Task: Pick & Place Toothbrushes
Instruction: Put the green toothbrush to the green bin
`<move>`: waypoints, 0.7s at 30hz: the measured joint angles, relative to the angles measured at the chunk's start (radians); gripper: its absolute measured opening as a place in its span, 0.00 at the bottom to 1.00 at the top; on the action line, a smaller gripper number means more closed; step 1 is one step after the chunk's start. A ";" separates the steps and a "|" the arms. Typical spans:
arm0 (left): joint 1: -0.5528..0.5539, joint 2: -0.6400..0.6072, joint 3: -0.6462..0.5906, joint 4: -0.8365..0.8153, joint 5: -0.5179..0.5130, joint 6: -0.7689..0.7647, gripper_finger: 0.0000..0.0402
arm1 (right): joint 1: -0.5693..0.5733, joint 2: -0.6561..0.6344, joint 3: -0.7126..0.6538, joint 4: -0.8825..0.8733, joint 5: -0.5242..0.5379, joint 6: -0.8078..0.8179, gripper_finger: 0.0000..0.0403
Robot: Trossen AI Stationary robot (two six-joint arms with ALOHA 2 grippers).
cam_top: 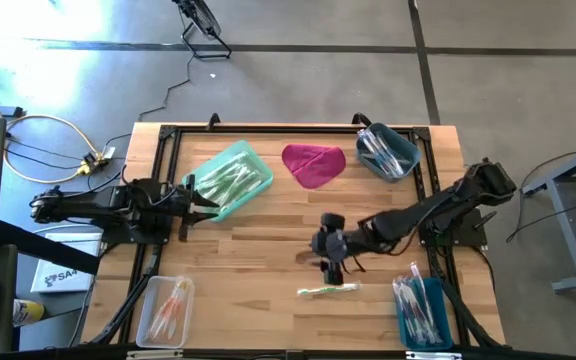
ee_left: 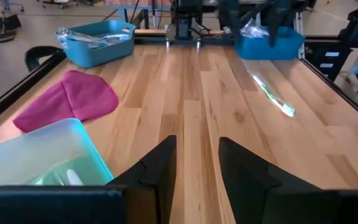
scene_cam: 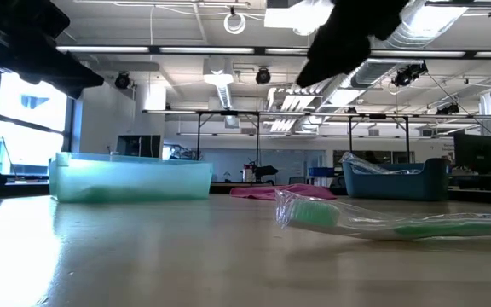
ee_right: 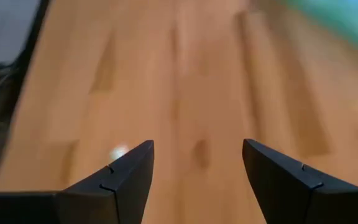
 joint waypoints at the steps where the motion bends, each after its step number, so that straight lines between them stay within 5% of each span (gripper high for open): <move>1: 0.000 0.000 0.000 0.000 0.000 0.000 0.29 | 0.019 0.000 0.000 -0.013 -0.014 0.020 0.59; 10: 0.000 0.001 0.000 -0.010 0.000 0.000 0.29 | 0.158 0.004 0.000 -0.193 -0.045 0.316 0.59; 21: 0.000 0.001 0.000 -0.021 0.000 0.002 0.29 | 0.214 0.004 -0.044 -0.250 -0.002 0.429 0.59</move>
